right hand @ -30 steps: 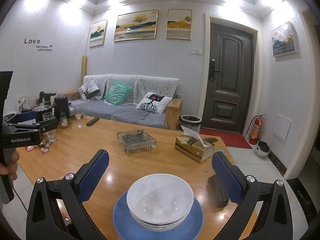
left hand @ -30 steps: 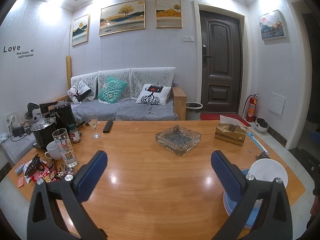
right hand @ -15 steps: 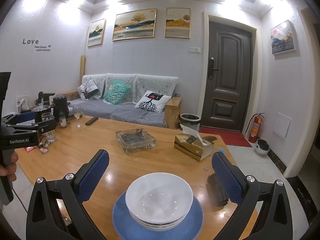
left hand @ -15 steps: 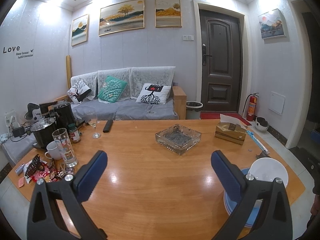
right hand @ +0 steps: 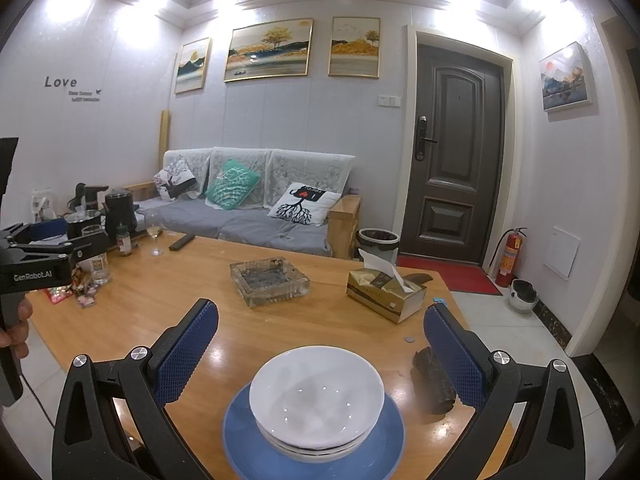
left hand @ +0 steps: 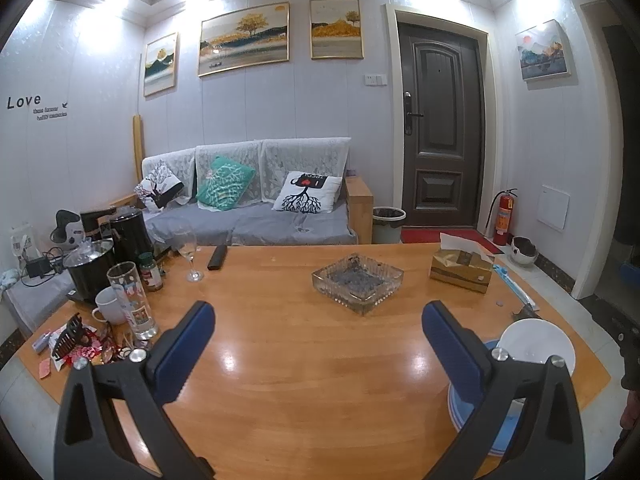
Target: Organize plates and bowls
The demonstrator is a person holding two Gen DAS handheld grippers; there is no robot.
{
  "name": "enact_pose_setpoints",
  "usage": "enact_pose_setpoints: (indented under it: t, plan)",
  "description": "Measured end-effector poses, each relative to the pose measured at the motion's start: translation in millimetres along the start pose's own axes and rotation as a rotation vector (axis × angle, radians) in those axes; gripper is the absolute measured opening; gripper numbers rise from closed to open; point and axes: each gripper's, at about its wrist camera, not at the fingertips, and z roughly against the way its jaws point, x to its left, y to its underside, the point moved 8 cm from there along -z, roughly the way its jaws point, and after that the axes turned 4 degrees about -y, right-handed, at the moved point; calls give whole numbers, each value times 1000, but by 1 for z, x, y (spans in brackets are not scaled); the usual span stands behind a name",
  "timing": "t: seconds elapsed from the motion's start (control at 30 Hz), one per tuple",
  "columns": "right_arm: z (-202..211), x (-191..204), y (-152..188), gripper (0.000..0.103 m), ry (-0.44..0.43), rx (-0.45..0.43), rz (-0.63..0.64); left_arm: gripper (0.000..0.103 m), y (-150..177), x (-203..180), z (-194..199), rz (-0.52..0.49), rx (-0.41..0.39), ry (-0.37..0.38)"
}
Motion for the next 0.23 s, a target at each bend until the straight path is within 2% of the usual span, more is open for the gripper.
enact_pose_setpoints:
  t: [0.23]
  plan:
    - [-1, -1, 0, 102, 0, 1, 0, 103, 0, -1, 1, -5, 3, 8]
